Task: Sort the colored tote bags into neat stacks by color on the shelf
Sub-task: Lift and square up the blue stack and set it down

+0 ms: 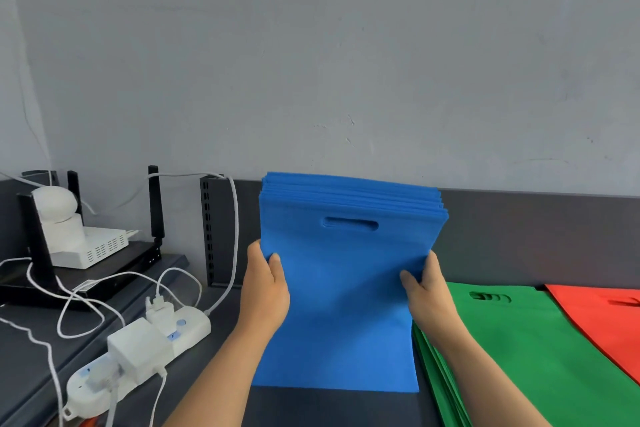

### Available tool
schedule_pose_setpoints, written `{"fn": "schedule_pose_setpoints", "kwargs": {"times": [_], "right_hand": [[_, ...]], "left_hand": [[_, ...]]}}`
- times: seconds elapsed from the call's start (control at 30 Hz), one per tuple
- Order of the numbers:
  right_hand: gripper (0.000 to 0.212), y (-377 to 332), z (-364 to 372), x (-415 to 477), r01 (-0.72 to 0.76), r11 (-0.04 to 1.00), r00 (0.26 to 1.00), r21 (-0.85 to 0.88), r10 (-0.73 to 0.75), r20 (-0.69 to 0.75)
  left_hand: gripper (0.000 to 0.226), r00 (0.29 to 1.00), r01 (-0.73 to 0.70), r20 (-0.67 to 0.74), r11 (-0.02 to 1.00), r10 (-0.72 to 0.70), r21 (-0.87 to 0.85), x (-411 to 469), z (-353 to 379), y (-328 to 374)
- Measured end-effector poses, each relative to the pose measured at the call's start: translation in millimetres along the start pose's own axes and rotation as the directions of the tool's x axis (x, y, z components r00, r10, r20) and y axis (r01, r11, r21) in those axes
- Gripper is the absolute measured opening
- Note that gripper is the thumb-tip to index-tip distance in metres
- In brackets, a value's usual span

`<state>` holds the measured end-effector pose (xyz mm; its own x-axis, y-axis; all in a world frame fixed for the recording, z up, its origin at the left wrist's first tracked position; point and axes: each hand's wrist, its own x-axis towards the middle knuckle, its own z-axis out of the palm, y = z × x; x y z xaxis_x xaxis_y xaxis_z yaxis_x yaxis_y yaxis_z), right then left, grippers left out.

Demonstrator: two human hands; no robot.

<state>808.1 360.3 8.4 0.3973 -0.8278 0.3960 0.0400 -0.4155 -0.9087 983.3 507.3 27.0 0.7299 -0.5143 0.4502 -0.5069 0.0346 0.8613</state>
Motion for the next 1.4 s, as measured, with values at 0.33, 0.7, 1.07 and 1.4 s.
{"fn": "schedule_pose_setpoints", "kwargs": {"times": [0.33, 0.7, 1.07, 1.4], "right_hand": [[0.029, -3.6, -1.4, 9.0, -0.084, 0.986, 0.993, 0.143, 0.094, -0.068], [0.056, 26.0, -4.4, -8.2, -0.206, 0.978, 0.972, 0.006, 0.204, 0.117], [0.03, 43.2, 6.8, -17.2, -0.489, 0.867, 0.847, -0.094, 0.498, 0.185], [0.017, 64.0, 20.1, -23.9, -0.444, 0.82, 0.852, -0.361, 0.511, 0.113]], "left_hand": [[0.062, 0.972, 0.122, 0.204, 0.992, -0.115, -0.02, -21.8, -6.9, -19.4], [0.067, 0.962, 0.181, 0.21, 0.983, -0.175, -0.011, -19.1, -9.7, -30.3], [0.009, 0.818, 0.45, 0.285, 0.865, -0.499, 0.224, -14.4, -19.6, -59.3], [0.021, 0.836, 0.437, 0.185, 0.831, -0.516, 0.345, -18.4, -15.3, -86.6]]}}
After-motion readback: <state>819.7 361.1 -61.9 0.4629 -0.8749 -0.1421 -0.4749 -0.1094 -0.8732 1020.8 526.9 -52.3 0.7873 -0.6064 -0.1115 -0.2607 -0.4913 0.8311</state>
